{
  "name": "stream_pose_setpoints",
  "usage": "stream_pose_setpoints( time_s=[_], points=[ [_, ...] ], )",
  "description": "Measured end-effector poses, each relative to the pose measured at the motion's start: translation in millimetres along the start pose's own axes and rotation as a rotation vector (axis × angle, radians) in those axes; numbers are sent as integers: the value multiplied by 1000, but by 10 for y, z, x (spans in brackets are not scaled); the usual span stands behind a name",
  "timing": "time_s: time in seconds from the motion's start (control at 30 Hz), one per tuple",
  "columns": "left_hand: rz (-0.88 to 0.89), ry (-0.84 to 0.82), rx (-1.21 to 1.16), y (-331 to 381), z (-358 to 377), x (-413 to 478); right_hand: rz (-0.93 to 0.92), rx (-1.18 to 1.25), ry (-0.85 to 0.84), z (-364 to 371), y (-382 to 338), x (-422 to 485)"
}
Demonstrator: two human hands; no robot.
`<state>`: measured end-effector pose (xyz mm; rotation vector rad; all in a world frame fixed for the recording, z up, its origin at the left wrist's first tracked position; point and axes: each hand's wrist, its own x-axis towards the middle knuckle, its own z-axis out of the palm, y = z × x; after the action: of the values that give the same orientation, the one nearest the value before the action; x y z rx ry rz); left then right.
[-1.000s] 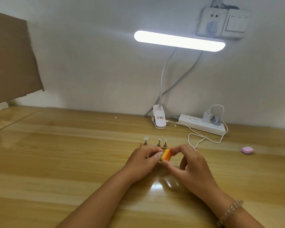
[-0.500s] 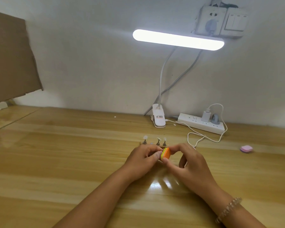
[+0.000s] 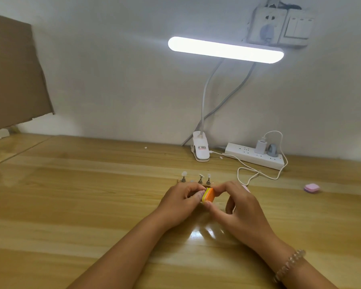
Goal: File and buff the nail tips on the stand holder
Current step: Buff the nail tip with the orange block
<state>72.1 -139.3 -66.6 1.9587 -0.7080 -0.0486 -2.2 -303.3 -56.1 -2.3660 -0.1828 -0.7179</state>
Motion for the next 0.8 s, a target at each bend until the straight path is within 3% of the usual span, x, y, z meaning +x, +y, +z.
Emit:
stream_pose_setpoints(
  time_s=[0.13, 0.27, 0.4, 0.53, 0.63, 0.8],
  points=[
    [-9, -23, -4, 36, 14, -2, 79, -3, 77, -41, 43, 56],
    [-10, 8, -11, 21, -1, -3, -18, -6, -8, -9, -32, -27],
    [8, 20, -49, 50, 22, -6, 91, 27, 74, -30, 40, 68],
    [19, 28, -35, 25, 14, 0, -1, -2, 17, 12, -2, -10],
    [50, 29, -15, 34, 21, -10, 97, 32, 76, -30, 73, 61],
    [34, 24, -25, 31, 16, -10, -5, -5, 34, -3, 19, 11]
  ],
)
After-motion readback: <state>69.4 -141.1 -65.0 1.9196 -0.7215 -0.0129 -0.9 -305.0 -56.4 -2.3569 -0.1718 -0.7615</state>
